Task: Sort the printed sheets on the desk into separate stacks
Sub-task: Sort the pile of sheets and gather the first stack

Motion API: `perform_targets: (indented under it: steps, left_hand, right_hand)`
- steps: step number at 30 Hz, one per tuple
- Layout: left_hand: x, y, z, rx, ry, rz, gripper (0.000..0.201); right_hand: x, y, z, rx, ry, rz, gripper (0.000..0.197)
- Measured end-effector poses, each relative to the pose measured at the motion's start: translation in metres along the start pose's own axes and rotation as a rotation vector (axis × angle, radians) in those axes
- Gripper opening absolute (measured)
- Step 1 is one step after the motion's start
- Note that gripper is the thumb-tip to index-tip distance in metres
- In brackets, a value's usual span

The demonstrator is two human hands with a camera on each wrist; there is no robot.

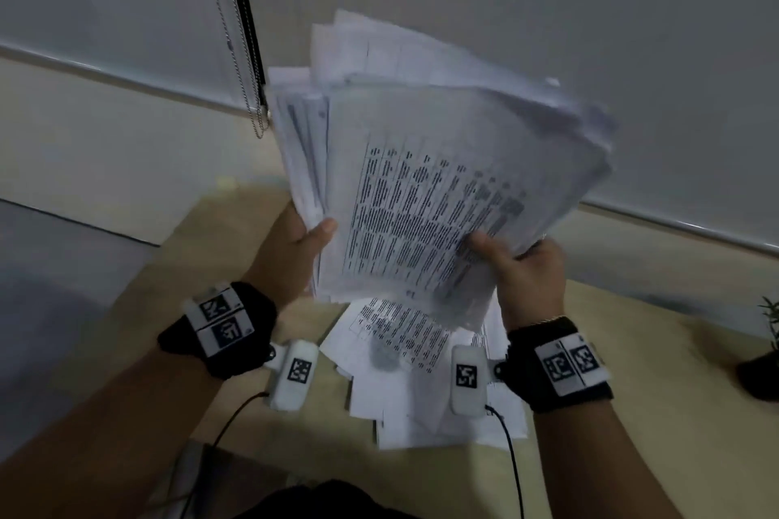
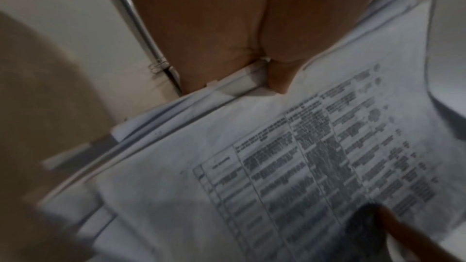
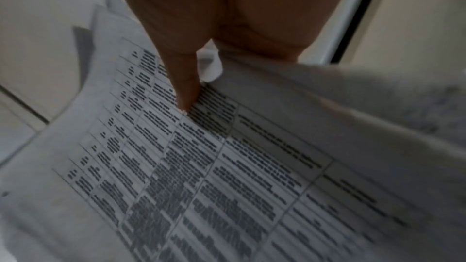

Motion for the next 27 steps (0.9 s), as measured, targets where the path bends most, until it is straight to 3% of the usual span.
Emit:
perform_targets:
  steps: [5, 8, 12, 15, 17, 20, 23, 27]
  left_hand:
    - [-0.017, 0.019, -0.023, -0.039, 0.109, 0.071, 0.064]
    - [-0.014, 0.015, -0.031, -0.072, 0.044, 0.065, 0.048]
    - [-0.008, -0.003, -0.028, -0.102, -0.094, 0.013, 0.040]
    - [-0.008, 0.003, -0.026, -0.140, -0.069, 0.029, 0.044]
    - [-0.011, 0.013, -0.029, -0.085, -0.031, 0.074, 0.034]
    - [-0.016, 0.033, -0.036, -0.013, 0.008, 0.152, 0.023]
    - [-0.022, 0.059, -0.040, 0.017, -0.038, 0.296, 0.012]
    - [-0.015, 0.053, -0.020, 0.138, -0.195, 0.271, 0.032]
  right_hand:
    - [-0.017, -0.024, -0.009, -0.109, -0.006, -0.057, 0.028]
    - [-0.016, -0.031, -0.013, -0.033, -0.031, -0.119, 0.032]
    - [-0.009, -0.016, -0.010, 0.033, -0.073, -0.008, 0.028]
    - [-0.011, -0.020, -0.009, 0.029, -0.043, -0.043, 0.024]
    - [-0.016, -0.034, -0.009, 0.005, -0.029, -0.133, 0.034]
    - [-0.015, -0.052, -0.009, -0.056, -0.025, -0.182, 0.031]
    - [-0.020, -0.092, -0.009, -0.297, -0.048, -0.334, 0.045]
    - [-0.054, -0.158, -0.002, -0.938, -0.042, -0.724, 0.094]
Point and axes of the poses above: each hand's wrist, its own x-axis towards the middle knuckle, its own z-axis out of the back of the hand, y = z × x, the point moved 7 cm from there along x, towards the middle knuckle, and after that the axes turned 3 degrees about -x, right-handed, at the moved point
